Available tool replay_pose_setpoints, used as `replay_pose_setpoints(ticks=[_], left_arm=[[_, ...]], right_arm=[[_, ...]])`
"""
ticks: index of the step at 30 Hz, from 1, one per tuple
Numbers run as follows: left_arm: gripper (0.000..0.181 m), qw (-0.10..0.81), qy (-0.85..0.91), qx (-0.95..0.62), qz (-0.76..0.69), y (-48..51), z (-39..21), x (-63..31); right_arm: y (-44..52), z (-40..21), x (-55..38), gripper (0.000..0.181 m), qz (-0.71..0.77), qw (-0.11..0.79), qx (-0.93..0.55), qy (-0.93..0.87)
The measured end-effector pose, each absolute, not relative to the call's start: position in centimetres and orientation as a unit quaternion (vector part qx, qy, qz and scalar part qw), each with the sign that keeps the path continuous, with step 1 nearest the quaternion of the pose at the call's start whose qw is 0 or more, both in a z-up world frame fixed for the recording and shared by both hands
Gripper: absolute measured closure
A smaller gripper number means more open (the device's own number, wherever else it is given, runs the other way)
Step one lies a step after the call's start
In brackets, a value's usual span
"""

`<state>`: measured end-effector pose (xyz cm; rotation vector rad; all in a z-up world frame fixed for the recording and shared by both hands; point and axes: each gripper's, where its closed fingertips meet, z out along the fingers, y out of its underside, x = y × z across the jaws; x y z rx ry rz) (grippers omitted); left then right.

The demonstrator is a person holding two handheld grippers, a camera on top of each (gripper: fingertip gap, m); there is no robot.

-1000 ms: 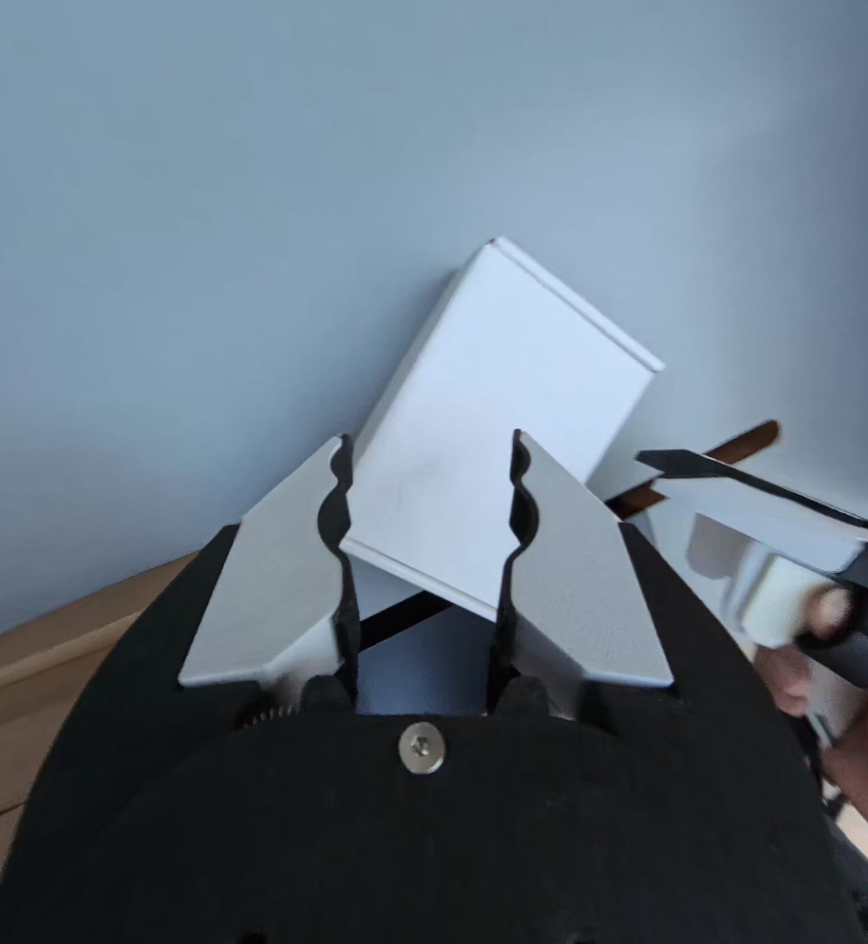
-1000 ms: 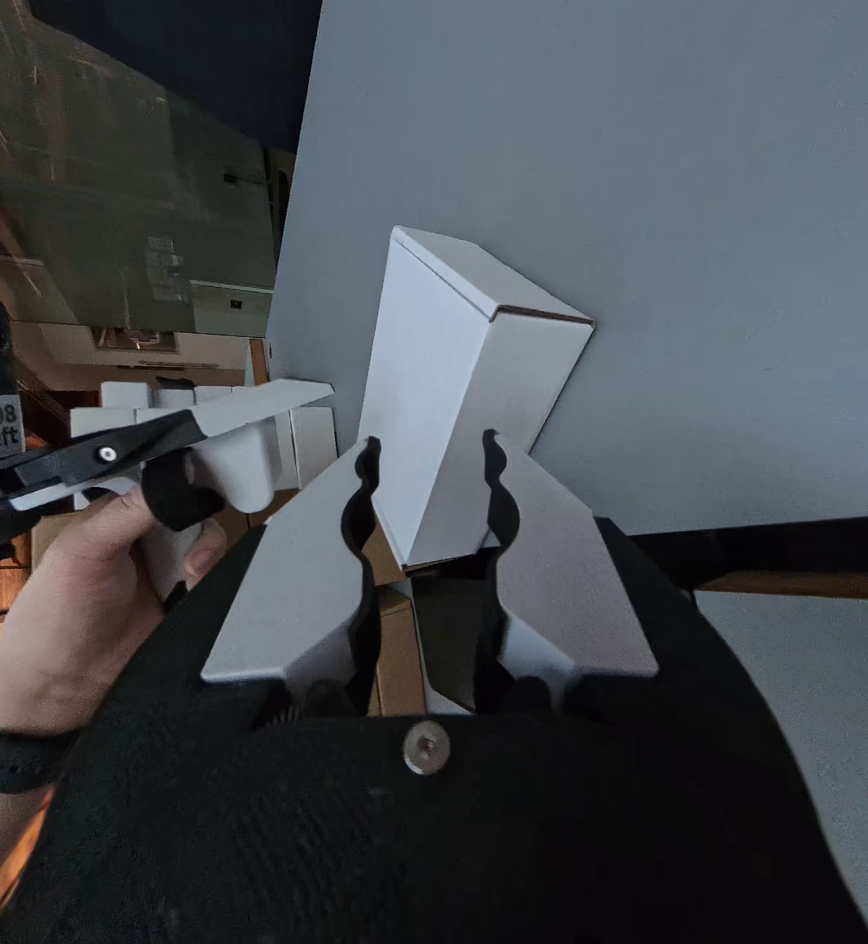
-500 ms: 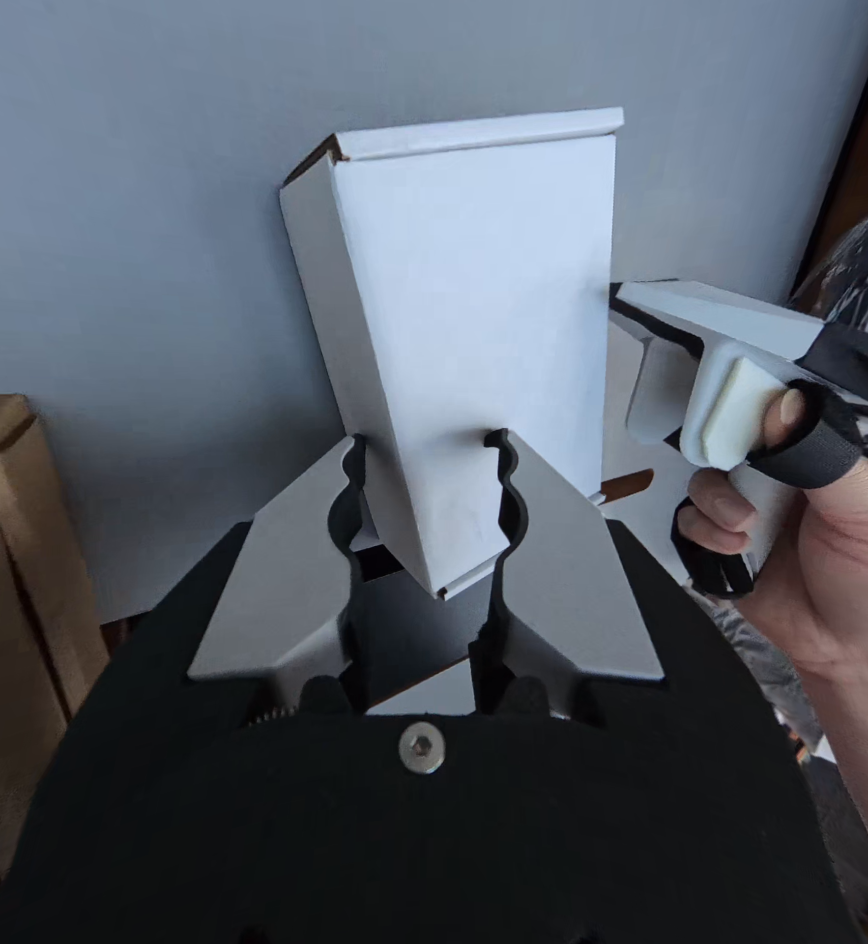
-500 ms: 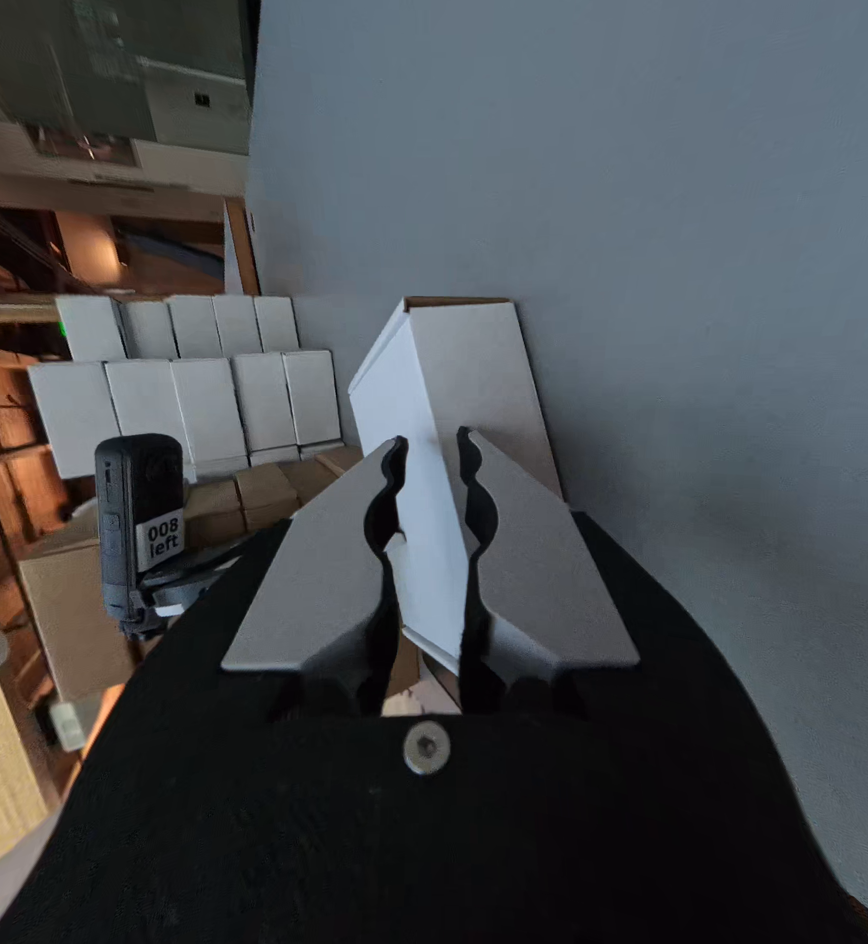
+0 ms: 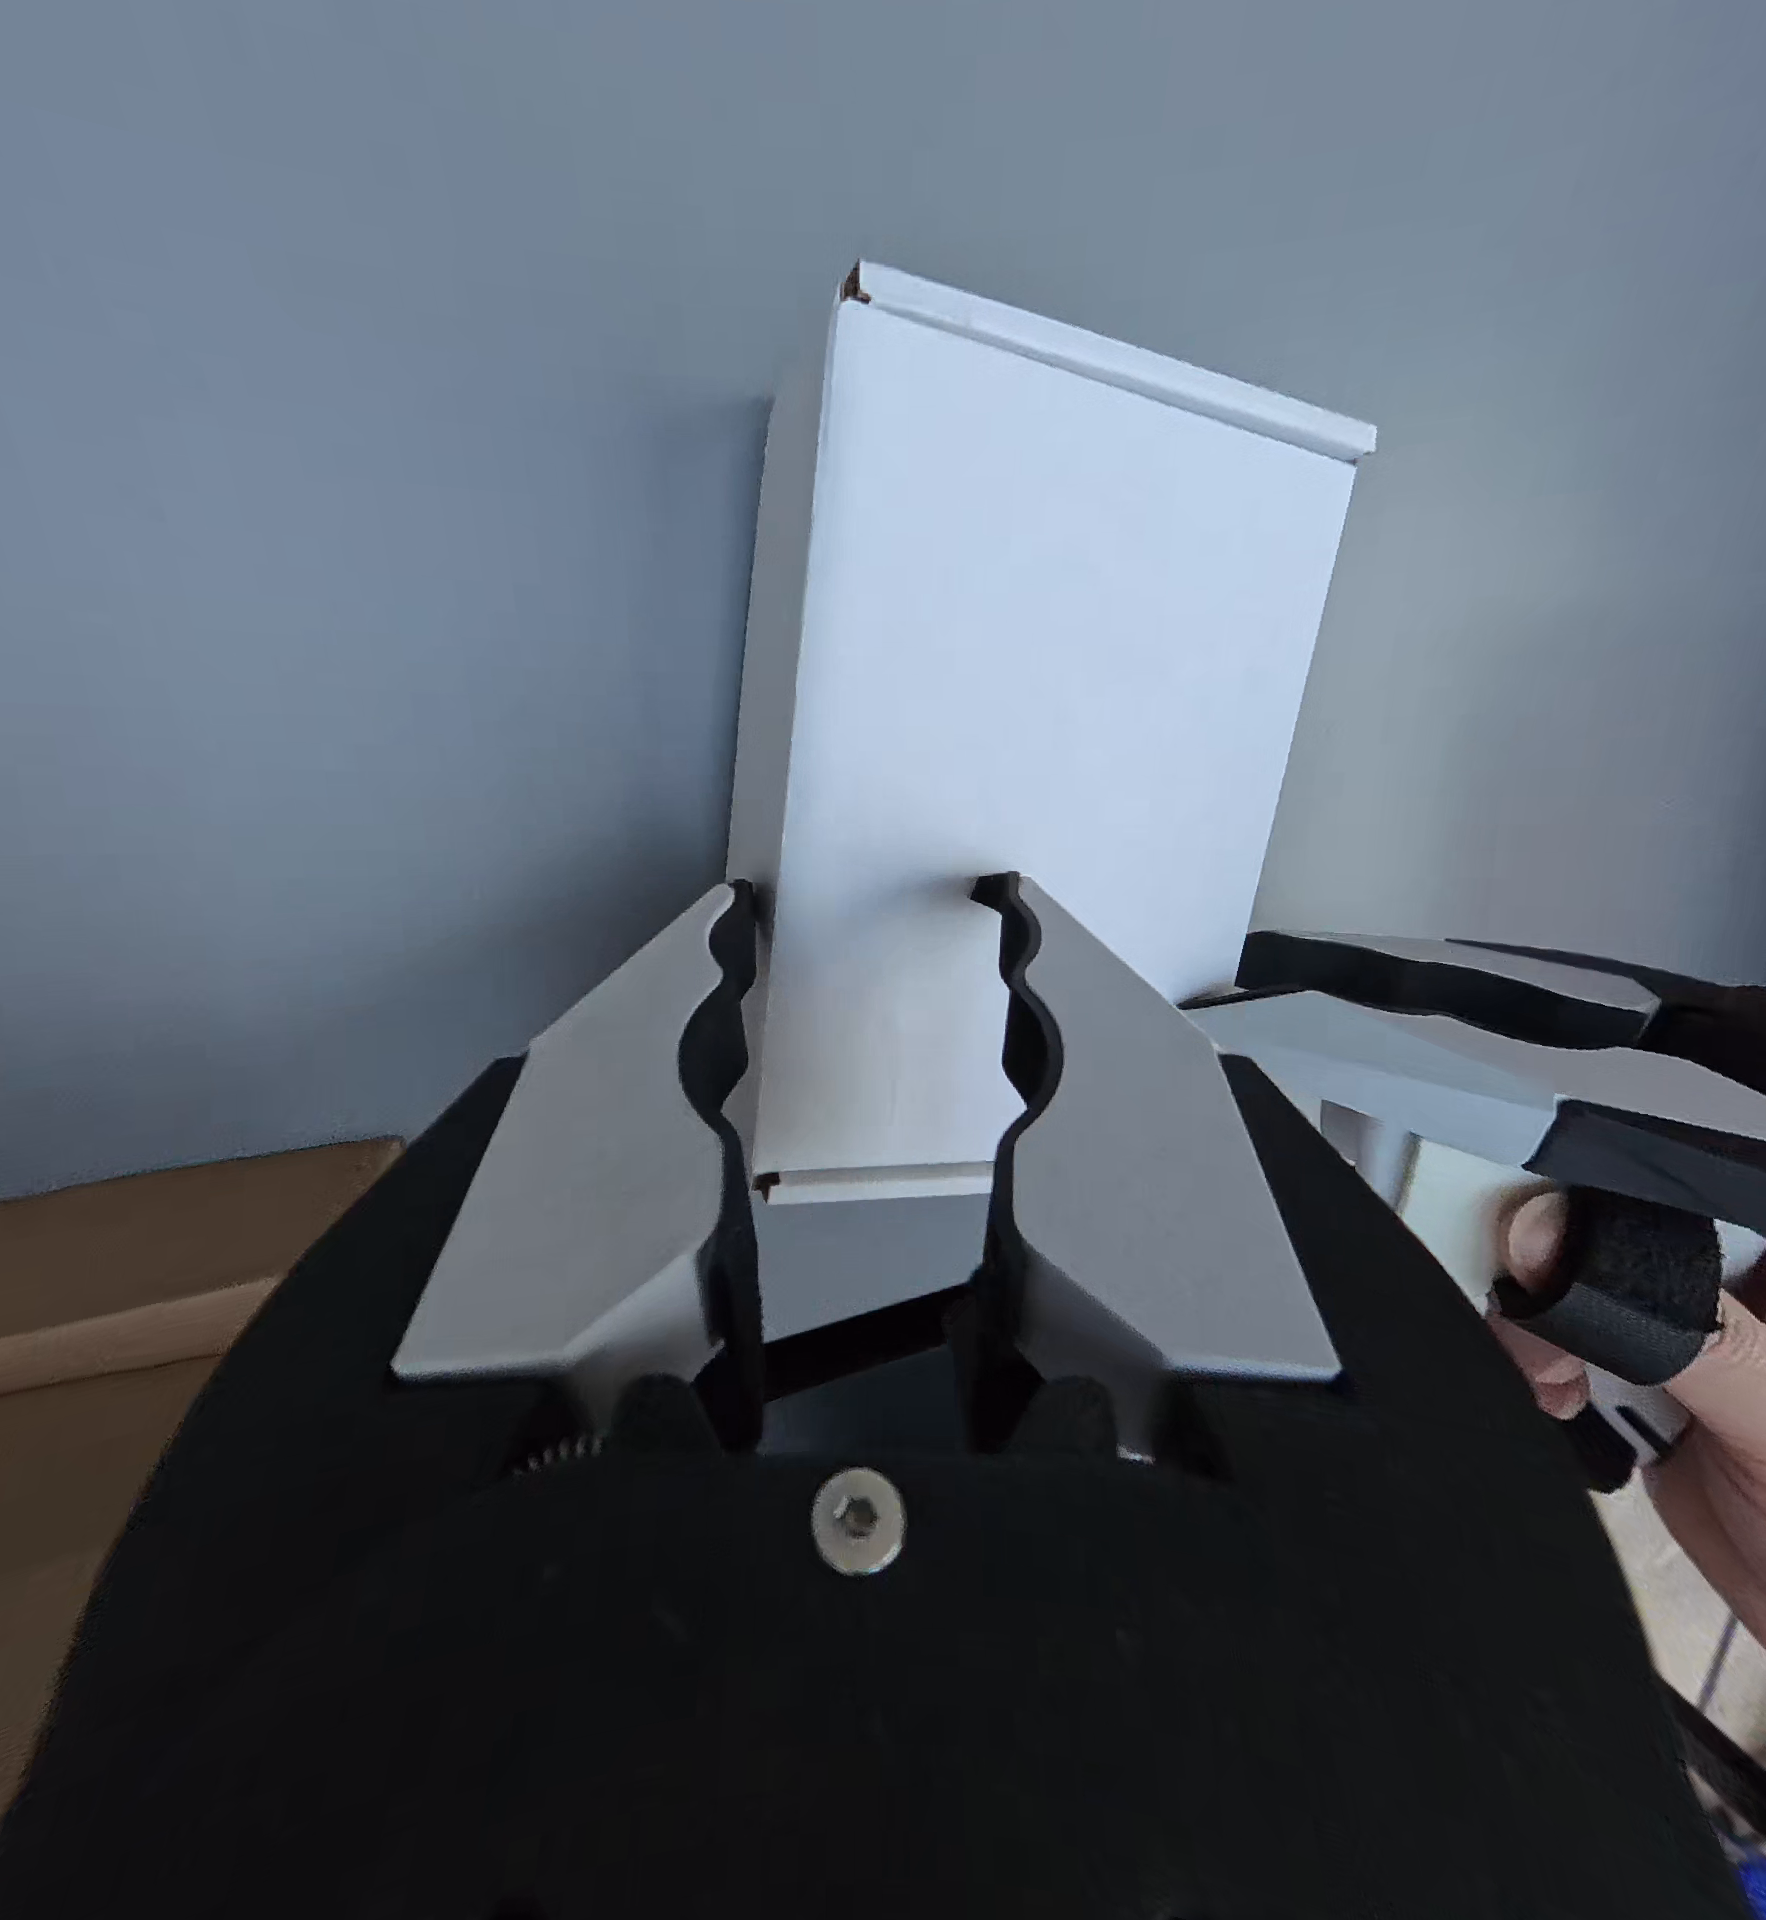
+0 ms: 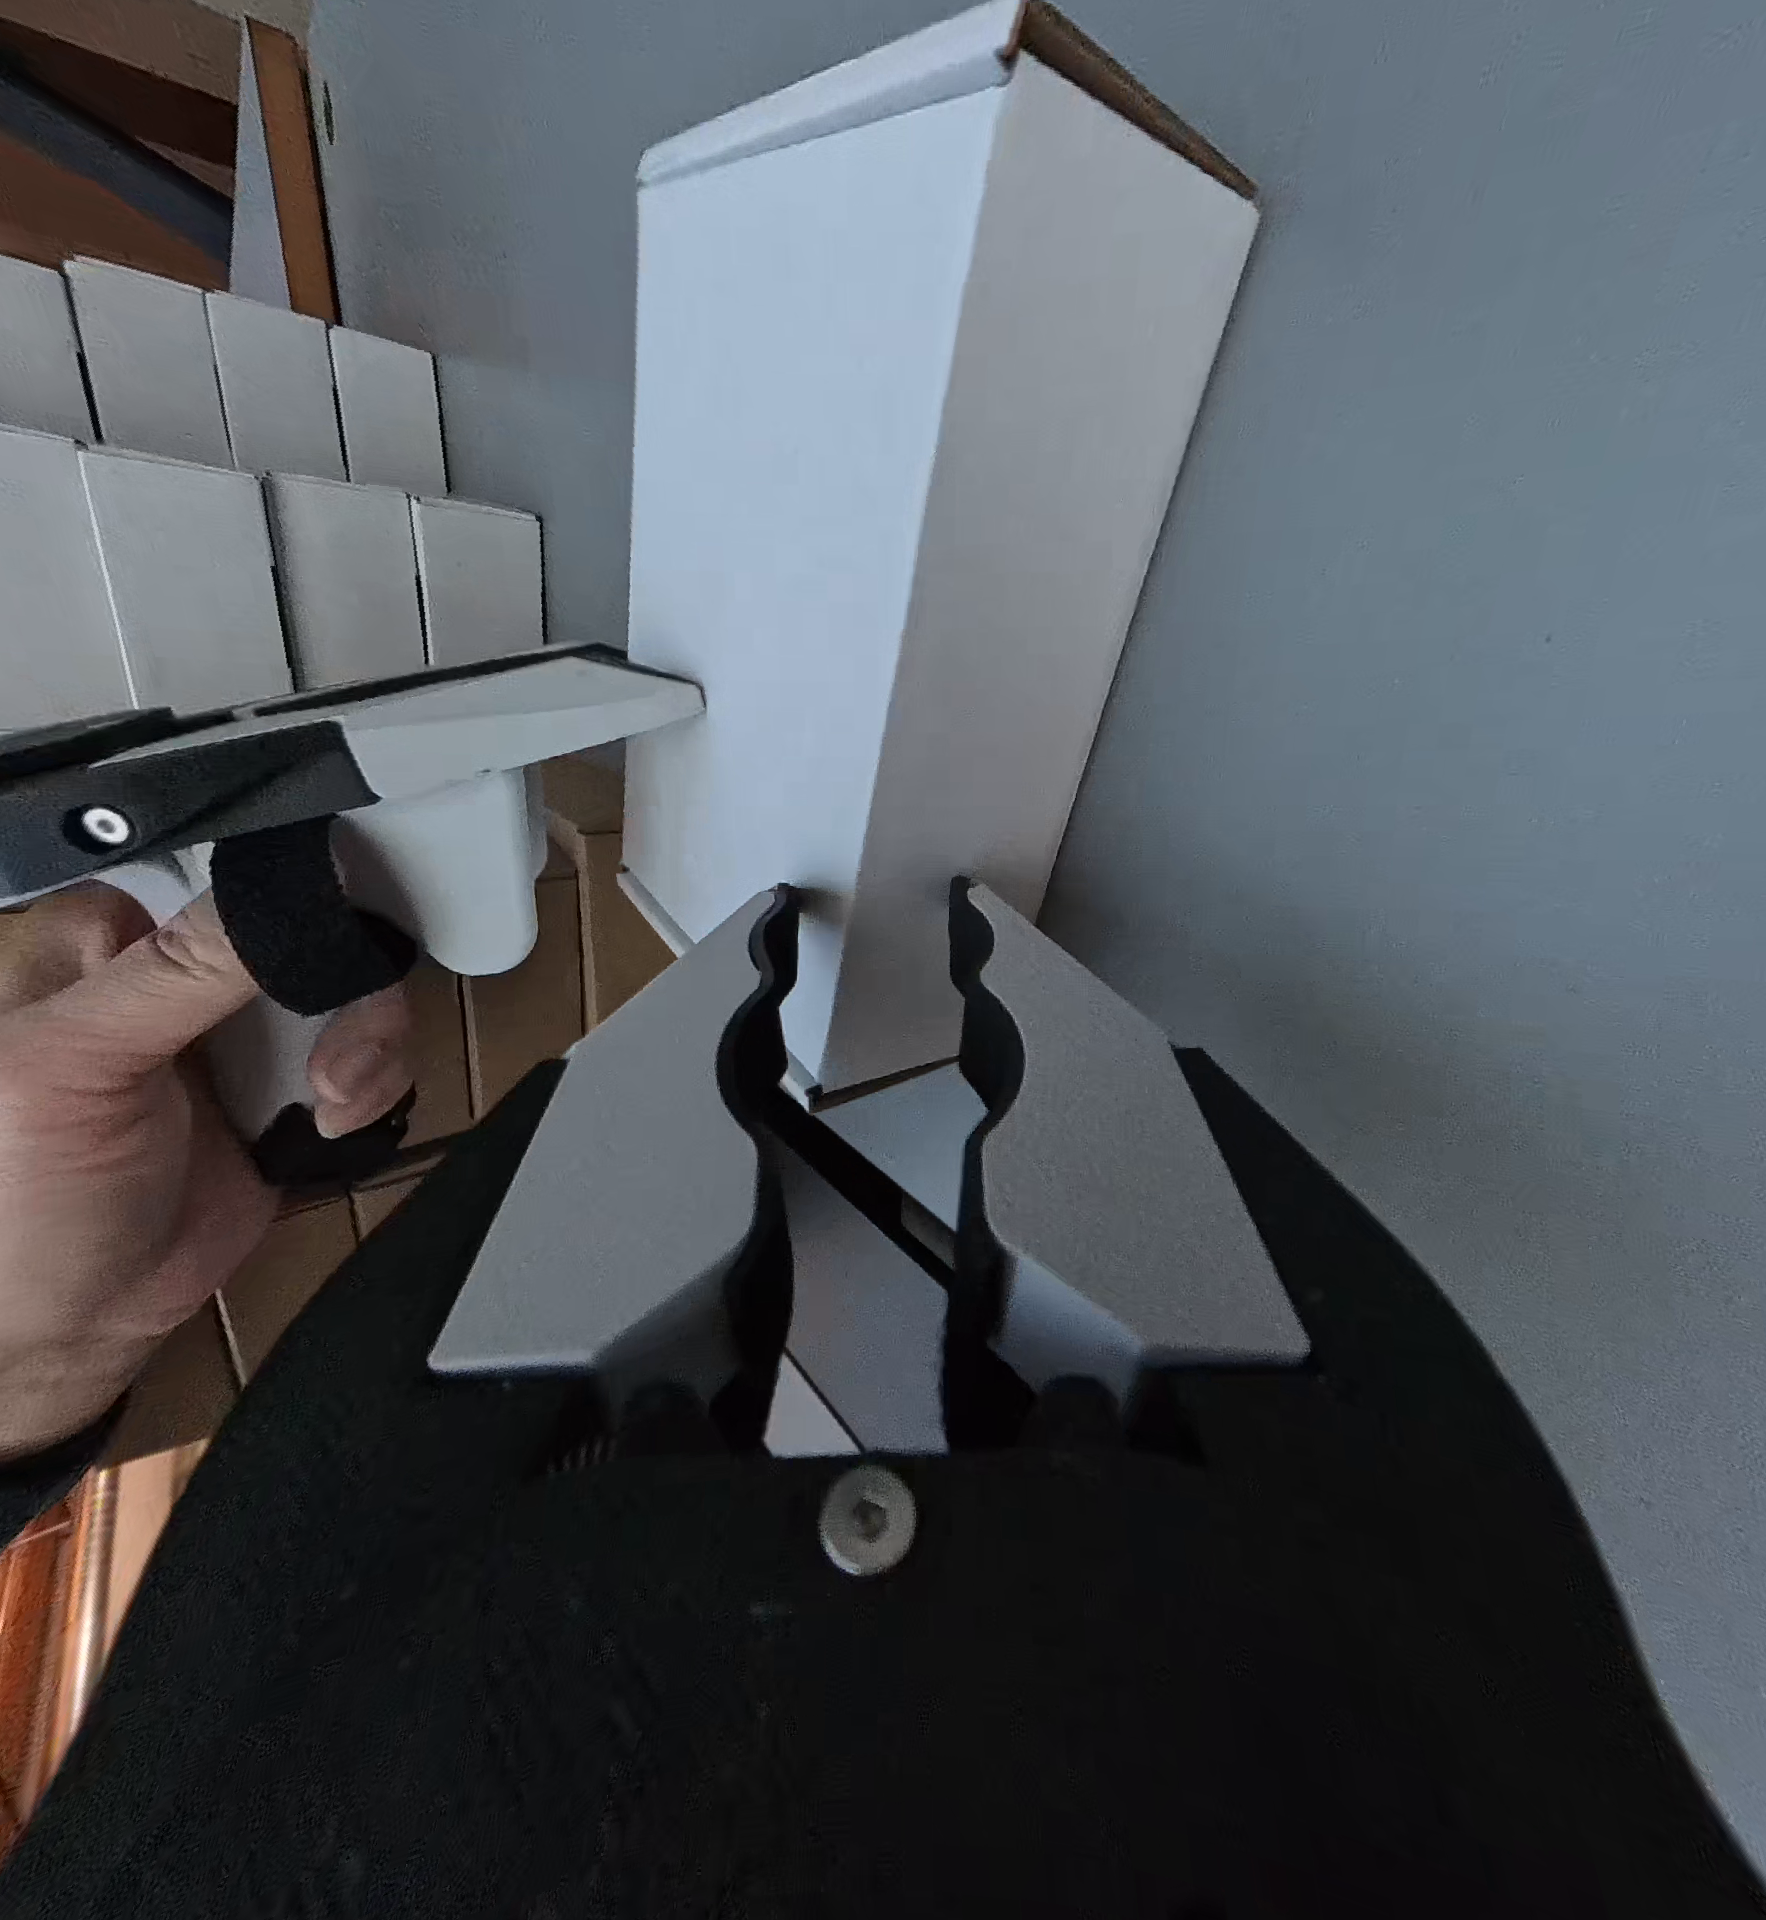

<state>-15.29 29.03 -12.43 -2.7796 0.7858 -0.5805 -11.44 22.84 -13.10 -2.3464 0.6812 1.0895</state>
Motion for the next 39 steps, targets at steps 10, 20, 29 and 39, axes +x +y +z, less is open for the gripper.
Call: replay_pose_setpoints(ticks=[10, 20, 29, 39], left_arm=[[0.137, 0.103, 0.232, -0.947, -0.197, 28.6, -12.4, -16.2], [0.132, 0.329, 0.328, -0.850, -0.249, 24.7, 3.4, -13.4], [0.130, 0.571, 0.255, -0.712, -0.319, 16.2, 24.4, -35.1], [0.130, 0.599, 0.135, -0.756, -0.226, 15.6, 23.9, -49.9]], right_arm=[[23.2, -13.1, -11.1, 0.148, 0.404, 0.239, -0.847, 0.249], [20.8, 1.8, -11.6, 0.096, 0.187, 0.499, -0.845, -0.052], [26.2, 13.4, -34.8, 0.043, 0.214, 0.389, -0.799, -0.406], [29.0, 5.6, -38.5, 0.067, -0.010, 0.137, -0.837, -0.529]])
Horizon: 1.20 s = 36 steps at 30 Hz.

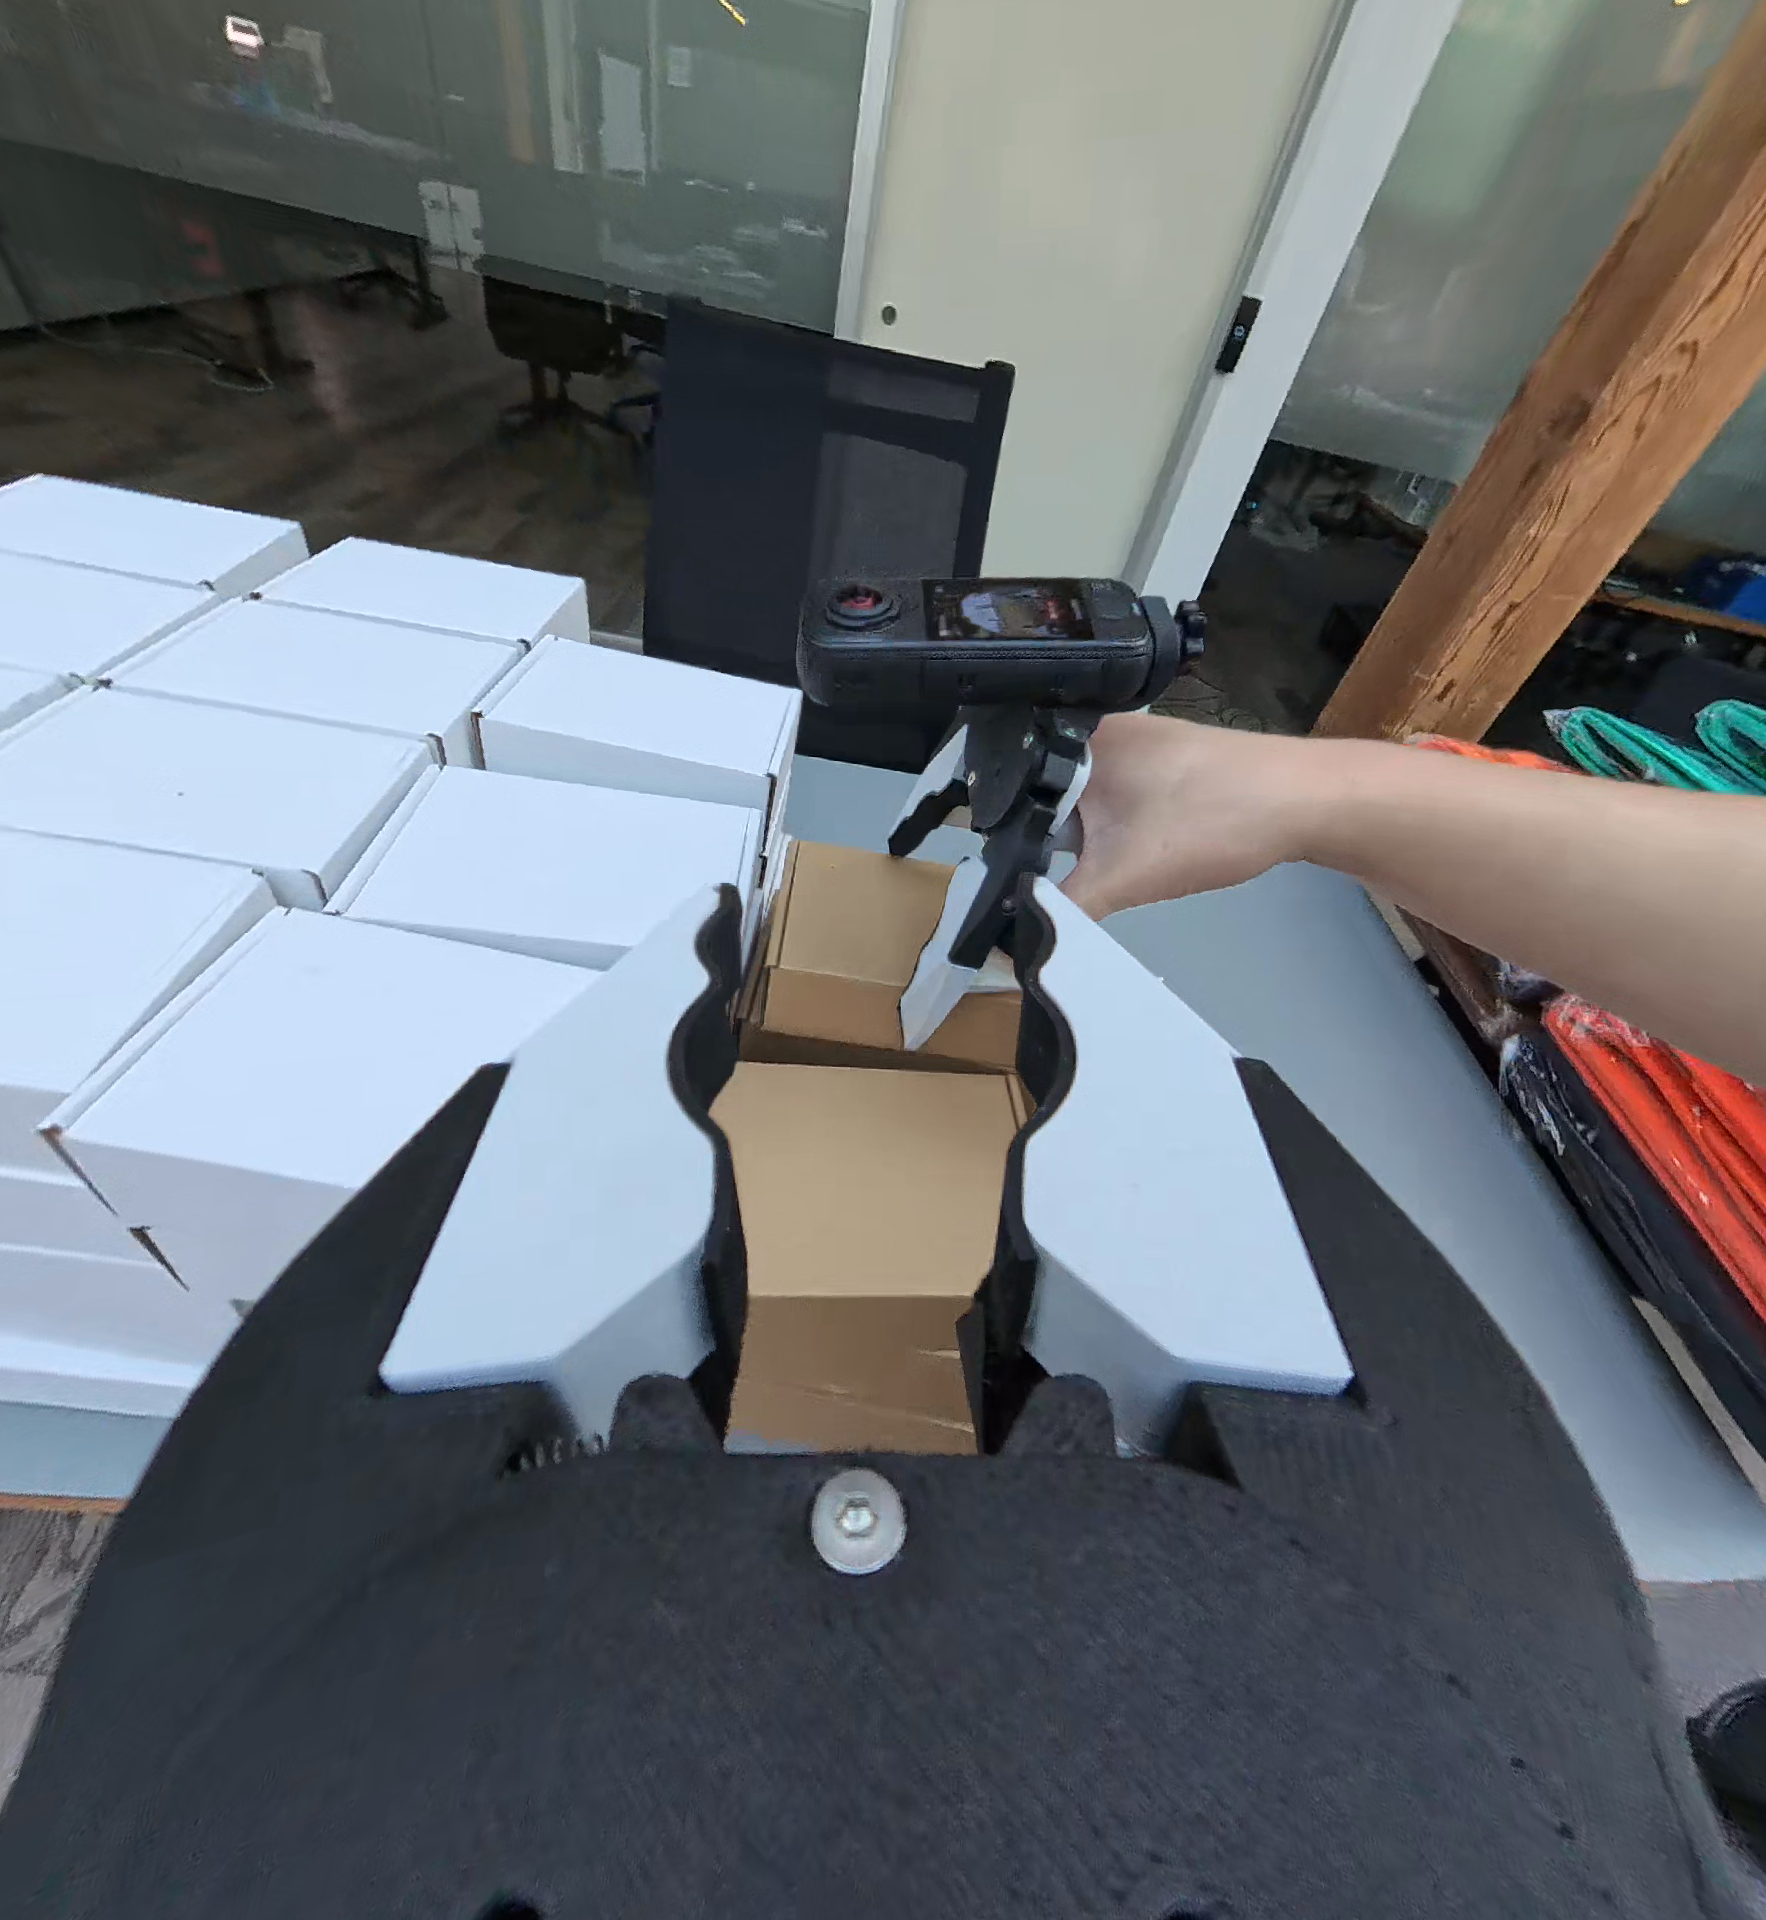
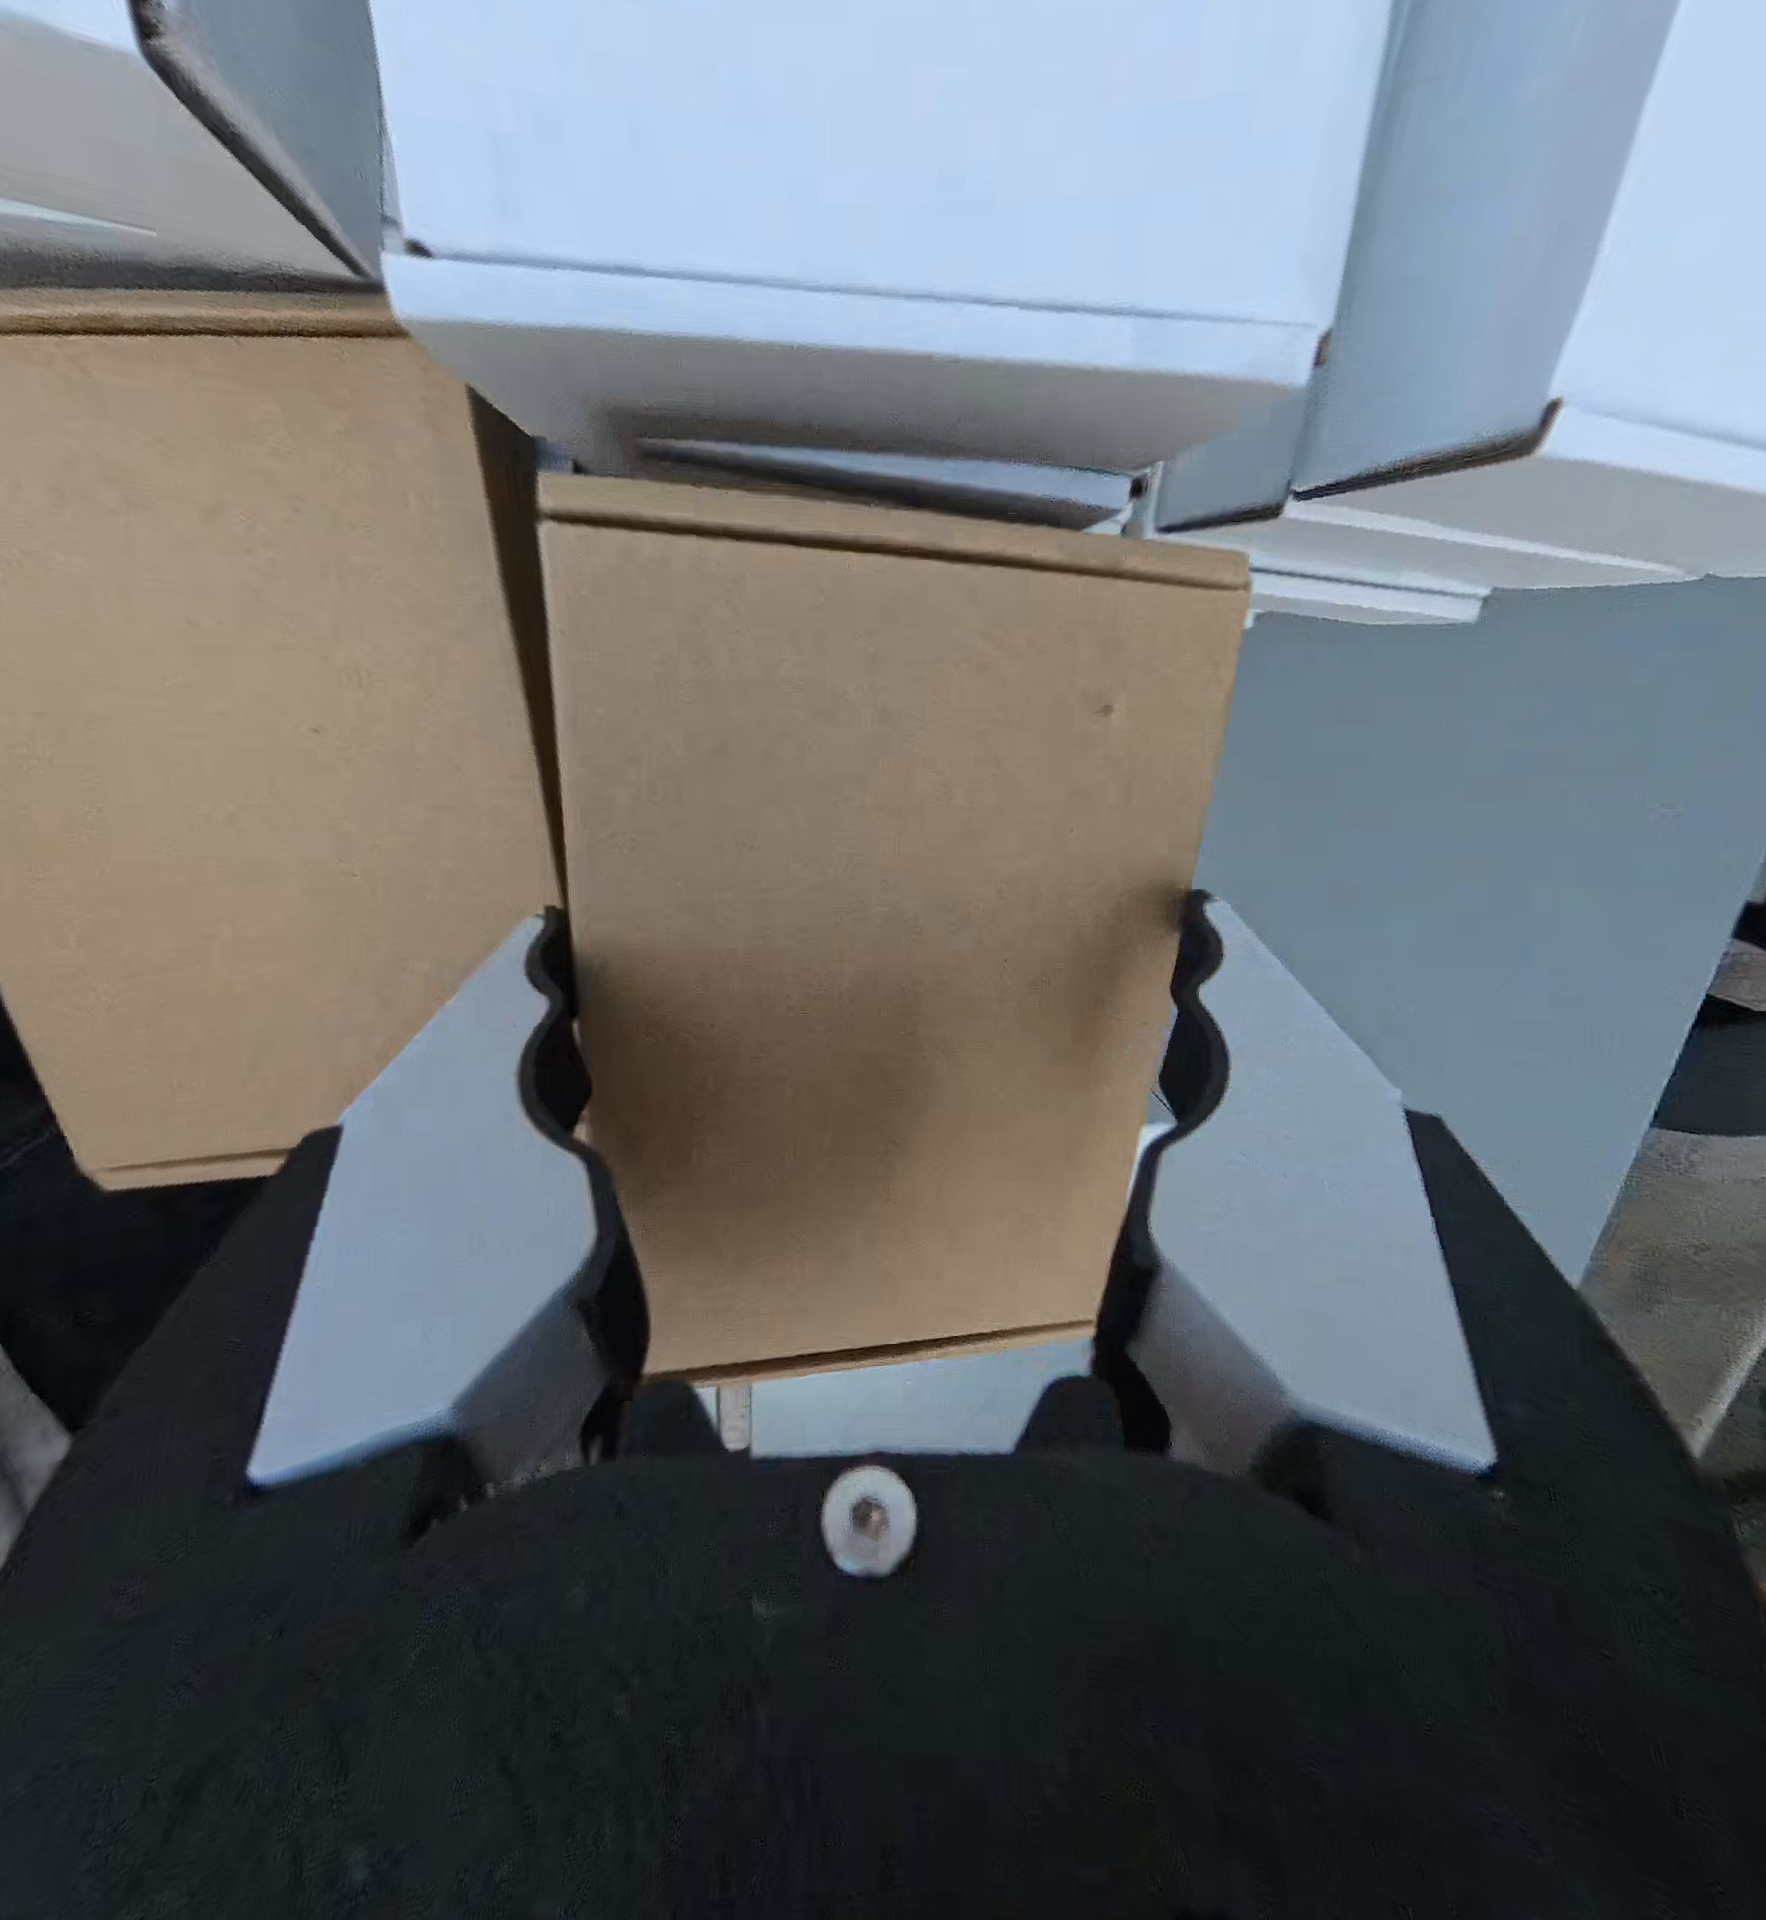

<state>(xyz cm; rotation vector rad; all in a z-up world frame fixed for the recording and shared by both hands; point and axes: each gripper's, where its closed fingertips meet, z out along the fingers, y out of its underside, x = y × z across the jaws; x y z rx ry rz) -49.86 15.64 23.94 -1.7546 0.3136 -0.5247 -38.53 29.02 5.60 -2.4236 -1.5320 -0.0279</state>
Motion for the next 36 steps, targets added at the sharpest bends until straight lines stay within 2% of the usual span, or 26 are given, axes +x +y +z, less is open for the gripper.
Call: replay_pose_setpoints(ticks=[3, 4, 5, 7, 12, 16, 18, 20, 24, 30, 32, 34, 36], left_arm=[[0.133, 0.593, 0.129, -0.759, -0.236, 15.4, 23.4, -50.7], [0.134, 0.592, 0.131, -0.760, -0.234, 15.5, 23.2, -50.9], [0.134, 0.592, 0.135, -0.760, -0.232, 15.5, 23.2, -50.9], [0.134, 0.593, 0.142, -0.757, -0.234, 15.8, 23.3, -50.6], [0.133, 0.582, 0.154, -0.753, -0.266, 16.6, 23.6, -48.3], [0.135, 0.575, 0.165, -0.749, -0.286, 15.9, 24.4, -46.4], [0.135, 0.564, 0.171, -0.755, -0.287, 15.5, 24.0, -45.7], [0.135, 0.552, 0.174, -0.760, -0.297, 15.2, 23.5, -44.8], [0.135, 0.517, 0.193, -0.772, -0.316, 15.2, 22.6, -42.2], [0.136, 0.480, 0.218, -0.780, -0.336, 15.3, 22.3, -38.4], [0.135, 0.471, 0.230, -0.784, -0.333, 15.2, 22.1, -37.4], [0.135, 0.466, 0.239, -0.785, -0.332, 15.2, 22.2, -36.6], [0.136, 0.466, 0.246, -0.784, -0.329, 15.2, 22.4, -36.3]], right_arm=[[29.2, 5.5, -38.4, 0.065, -0.011, 0.110, -0.842, -0.527], [29.1, 5.3, -38.3, 0.053, -0.007, 0.100, -0.844, -0.527], [29.1, 5.1, -37.9, 0.050, -0.013, 0.089, -0.846, -0.526], [28.8, 4.7, -37.9, 0.059, 0.002, 0.073, -0.850, -0.522], [29.7, 7.5, -37.0, 0.060, 0.019, 0.134, -0.849, -0.511], [30.5, 11.0, -25.3, 0.061, 0.049, 0.192, -0.917, -0.346], [30.2, 8.2, -15.0, 0.060, 0.049, 0.174, -0.966, -0.184], [28.3, 3.0, -6.4, 0.061, 0.064, 0.140, -0.988, -0.015], [23.7, -6.7, 1.0, 0.061, 0.081, 0.099, -0.978, 0.166], [20.9, -13.9, 1.0, 0.060, 0.092, 0.053, -0.967, 0.230], [21.0, -14.7, 0.2, 0.059, 0.096, 0.053, -0.968, 0.227], [21.5, -14.4, -0.5, 0.050, 0.123, 0.072, -0.964, 0.226], [20.9, -13.8, -0.7, 0.053, 0.153, 0.092, -0.956, 0.233]])
